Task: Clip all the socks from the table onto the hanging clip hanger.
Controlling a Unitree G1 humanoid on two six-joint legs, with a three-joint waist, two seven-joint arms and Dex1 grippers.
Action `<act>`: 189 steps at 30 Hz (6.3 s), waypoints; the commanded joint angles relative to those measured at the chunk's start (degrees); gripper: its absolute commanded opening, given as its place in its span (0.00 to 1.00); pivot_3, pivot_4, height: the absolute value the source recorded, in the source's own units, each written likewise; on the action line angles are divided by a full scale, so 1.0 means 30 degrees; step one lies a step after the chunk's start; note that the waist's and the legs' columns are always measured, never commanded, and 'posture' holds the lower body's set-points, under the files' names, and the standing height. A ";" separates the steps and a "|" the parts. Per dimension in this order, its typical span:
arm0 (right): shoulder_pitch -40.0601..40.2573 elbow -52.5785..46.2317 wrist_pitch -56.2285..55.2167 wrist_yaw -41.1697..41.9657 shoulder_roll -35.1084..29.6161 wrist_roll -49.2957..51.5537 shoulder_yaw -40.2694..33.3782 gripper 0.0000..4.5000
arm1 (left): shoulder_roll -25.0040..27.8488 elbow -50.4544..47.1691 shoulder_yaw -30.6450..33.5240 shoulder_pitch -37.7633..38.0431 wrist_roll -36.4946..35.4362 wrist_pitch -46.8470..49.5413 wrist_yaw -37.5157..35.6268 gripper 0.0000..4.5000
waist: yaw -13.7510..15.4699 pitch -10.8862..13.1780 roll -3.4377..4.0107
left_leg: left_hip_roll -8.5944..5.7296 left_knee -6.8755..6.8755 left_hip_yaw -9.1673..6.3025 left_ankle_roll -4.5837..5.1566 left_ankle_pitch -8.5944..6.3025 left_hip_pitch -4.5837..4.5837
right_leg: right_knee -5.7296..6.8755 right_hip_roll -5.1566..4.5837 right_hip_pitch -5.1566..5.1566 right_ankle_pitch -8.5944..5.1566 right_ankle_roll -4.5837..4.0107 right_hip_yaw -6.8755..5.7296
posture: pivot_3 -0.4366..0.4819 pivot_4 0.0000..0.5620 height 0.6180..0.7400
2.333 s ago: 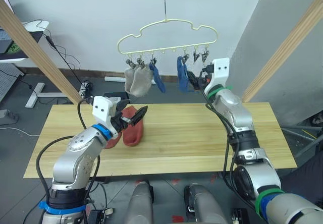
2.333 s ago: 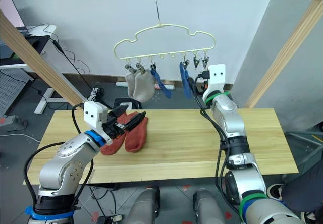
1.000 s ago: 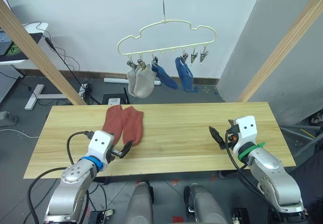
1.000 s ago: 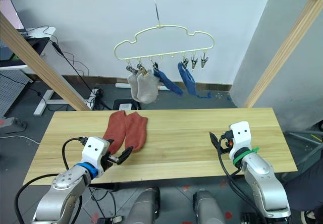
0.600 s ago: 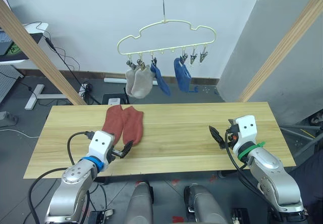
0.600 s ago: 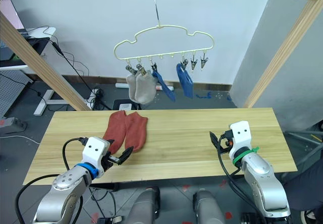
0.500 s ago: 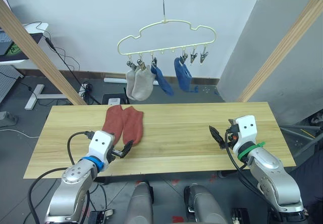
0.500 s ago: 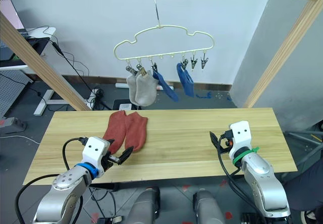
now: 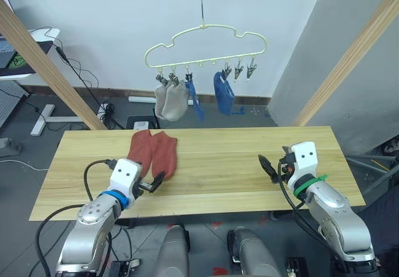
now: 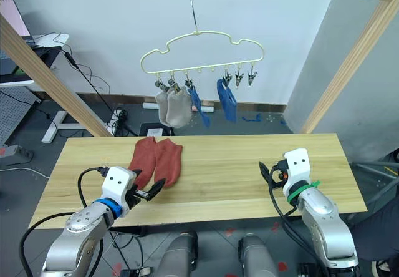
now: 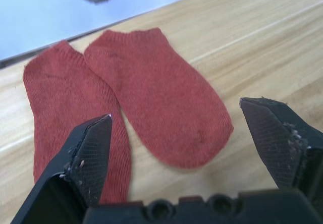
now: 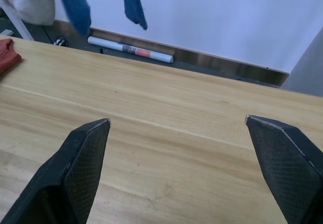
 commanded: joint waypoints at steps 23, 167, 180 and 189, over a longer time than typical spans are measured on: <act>-0.0267 0.0060 -0.0312 -0.0067 -0.0278 -0.0263 -0.0513 1.00 | -0.0158 -0.0202 0.0254 -0.0109 0.0113 -0.0237 -0.0032 1.00 | 0.0001 0.0000 0.0000 | 0.0000 0.0004 -0.0002 0.0000 0.0000 0.0006 | 0.0006 0.0002 0.0006 0.0001 0.0001 -0.0001 | 0.52 0.42 1.00; -1.9818 1.9788 -0.9694 -0.5303 0.6934 -0.1299 -0.1385 0.52 | -0.0635 -0.3604 0.1458 -0.5614 -0.6527 -0.0006 -0.2597 1.00 | -0.0011 0.0038 0.0040 | 0.0012 -0.0036 -0.0009 0.0013 0.0009 -0.0004 | -0.0002 0.0030 -0.0015 0.0073 -0.0084 -0.0015 | 0.56 0.46 1.00; -2.0064 2.0277 -0.9750 -0.4878 0.6925 -0.1019 -0.1503 0.52 | -0.0602 -0.3823 0.1391 -0.5431 -0.6478 -0.0001 -0.2322 1.00 | -0.0002 0.0045 0.0044 | 0.0012 -0.0045 -0.0008 0.0013 0.0009 -0.0008 | -0.0004 0.0028 -0.0024 0.0071 -0.0086 -0.0016 | 0.57 0.47 1.00; -2.0262 2.0689 -0.9982 -0.4658 0.6681 -0.1006 -0.1800 0.02 | -0.0484 -0.3771 0.1215 -0.5268 -0.6239 0.0189 -0.2151 1.00 | 0.0000 0.0052 0.0047 | 0.0012 -0.0056 -0.0005 0.0013 0.0009 -0.0012 | -0.0009 0.0028 -0.0030 0.0070 -0.0087 -0.0014 | 0.57 0.48 1.00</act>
